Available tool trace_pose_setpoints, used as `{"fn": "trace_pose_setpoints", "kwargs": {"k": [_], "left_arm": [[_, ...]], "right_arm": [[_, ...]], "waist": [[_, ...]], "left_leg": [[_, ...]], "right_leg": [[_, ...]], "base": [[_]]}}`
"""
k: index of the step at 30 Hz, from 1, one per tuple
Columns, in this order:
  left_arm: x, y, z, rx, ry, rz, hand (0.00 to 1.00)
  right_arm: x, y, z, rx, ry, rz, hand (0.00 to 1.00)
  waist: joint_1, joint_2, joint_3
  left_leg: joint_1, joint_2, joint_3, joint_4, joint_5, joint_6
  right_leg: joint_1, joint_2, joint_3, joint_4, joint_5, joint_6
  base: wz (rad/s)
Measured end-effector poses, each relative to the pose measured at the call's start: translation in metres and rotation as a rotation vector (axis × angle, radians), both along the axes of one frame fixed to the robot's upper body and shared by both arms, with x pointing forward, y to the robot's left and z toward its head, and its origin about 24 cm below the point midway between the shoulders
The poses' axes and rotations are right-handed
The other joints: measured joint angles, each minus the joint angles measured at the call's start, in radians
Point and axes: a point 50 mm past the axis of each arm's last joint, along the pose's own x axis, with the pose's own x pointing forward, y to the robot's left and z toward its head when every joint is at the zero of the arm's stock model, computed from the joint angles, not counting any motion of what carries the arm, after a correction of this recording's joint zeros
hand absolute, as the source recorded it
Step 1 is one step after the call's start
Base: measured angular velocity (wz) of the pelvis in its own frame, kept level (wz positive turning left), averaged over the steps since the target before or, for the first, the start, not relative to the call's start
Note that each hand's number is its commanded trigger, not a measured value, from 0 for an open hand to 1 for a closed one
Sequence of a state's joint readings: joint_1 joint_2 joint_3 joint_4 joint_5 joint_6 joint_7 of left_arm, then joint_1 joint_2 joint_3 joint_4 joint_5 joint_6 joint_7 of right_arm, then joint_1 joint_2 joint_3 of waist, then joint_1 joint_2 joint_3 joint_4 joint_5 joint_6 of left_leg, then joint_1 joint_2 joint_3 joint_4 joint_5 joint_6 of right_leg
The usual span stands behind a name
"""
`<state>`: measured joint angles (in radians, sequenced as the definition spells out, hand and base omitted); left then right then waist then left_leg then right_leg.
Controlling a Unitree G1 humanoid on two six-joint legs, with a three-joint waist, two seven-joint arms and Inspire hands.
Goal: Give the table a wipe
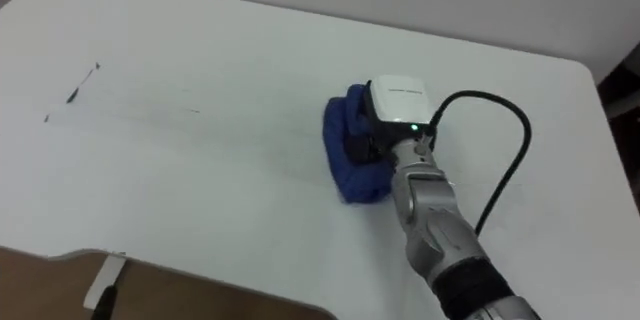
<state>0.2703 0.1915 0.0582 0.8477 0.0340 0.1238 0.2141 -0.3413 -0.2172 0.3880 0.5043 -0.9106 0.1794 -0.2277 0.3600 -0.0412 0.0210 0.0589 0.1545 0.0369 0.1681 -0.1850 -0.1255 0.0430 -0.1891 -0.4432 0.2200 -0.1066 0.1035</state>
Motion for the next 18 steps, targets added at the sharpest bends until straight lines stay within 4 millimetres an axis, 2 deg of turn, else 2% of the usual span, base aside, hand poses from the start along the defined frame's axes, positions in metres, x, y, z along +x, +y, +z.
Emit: {"fn": "trace_pose_setpoints", "kwargs": {"k": [2, 5, 7, 11, 13, 14, 15, 18], "left_arm": [[-0.011, 0.001, -0.001, -0.014, 0.026, 0.009, 0.0], [-0.02, 0.003, -0.001, -0.021, 0.047, 0.027, 0.0], [-0.025, 0.005, 0.0, -0.026, 0.052, 0.039, 0.0], [-0.031, 0.011, 0.004, -0.013, 0.046, 0.054, 0.0], [-0.032, 0.013, 0.004, -0.005, 0.044, 0.053, 0.0], [-0.031, 0.013, 0.004, -0.002, 0.042, 0.046, 0.0], [-0.031, 0.013, 0.005, 0.005, 0.038, 0.036, 0.0], [-0.028, 0.014, 0.005, 0.012, 0.032, 0.018, 0.0]], "right_arm": [[0.001, -0.006, 0.0, 0.008, -0.001, -0.005, 1.0], [-0.002, -0.016, -0.004, 0.054, 0.002, -0.03, 1.0], [-0.011, -0.034, -0.013, 0.135, 0.012, -0.105, 1.0], [-0.031, -0.057, -0.029, 0.203, 0.025, -0.204, 1.0], [-0.048, -0.071, -0.04, 0.244, 0.036, -0.27, 1.0], [-0.053, -0.075, -0.043, 0.248, 0.038, -0.284, 1.0], [-0.06, -0.081, -0.048, 0.253, 0.041, -0.313, 1.0], [-0.064, -0.089, -0.052, 0.274, 0.054, -0.366, 1.0]], "waist": [[-0.003, 0.001, 0.001], [-0.019, -0.003, -0.0015], [-0.04, 0.002, 0.0007], [-0.098, 0.002, -0.0023], [-0.138, 0.001, -0.0127], [-0.14, 0.002, -0.0132], [-0.15, 0.0, -0.0199], [-0.179, 0.0, -0.0223]], "left_leg": [[-0.004, 0.0, -0.012, 0.0, 0.0, 0.0], [-0.008, 0.0, -0.032, 0.003, 0.0, -0.001], [-0.009, -0.01, -0.066, 0.014, 0.001, -0.001], [-0.009, -0.021, -0.082, 0.022, 0.001, -0.001], [0.0, -0.028, -0.093, 0.023, 0.001, -0.001], [0.006, -0.028, -0.091, 0.023, 0.001, -0.001], [0.009, -0.028, -0.089, 0.023, 0.001, -0.001], [0.019, -0.029, -0.083, 0.021, 0.001, -0.001]], "right_leg": [[0.006, 0.0, -0.016, -0.003, -0.003, 0.005], [0.015, 0.0, -0.03, -0.005, -0.01, 0.014], [0.047, -0.001, -0.037, -0.027, -0.012, 0.017], [0.072, -0.004, -0.026, -0.041, -0.024, 0.029], [0.094, -0.004, -0.015, -0.052, -0.028, 0.031], [0.098, -0.004, -0.01, -0.052, -0.029, 0.032], [0.102, -0.004, -0.005, -0.052, -0.03, 0.032], [0.111, -0.004, 0.005, -0.052, -0.033, 0.03]], "base": [[0.25], [0.23], [0.42], [0.27], [0.16], [0.0], [0.0], [-0.02]]}}
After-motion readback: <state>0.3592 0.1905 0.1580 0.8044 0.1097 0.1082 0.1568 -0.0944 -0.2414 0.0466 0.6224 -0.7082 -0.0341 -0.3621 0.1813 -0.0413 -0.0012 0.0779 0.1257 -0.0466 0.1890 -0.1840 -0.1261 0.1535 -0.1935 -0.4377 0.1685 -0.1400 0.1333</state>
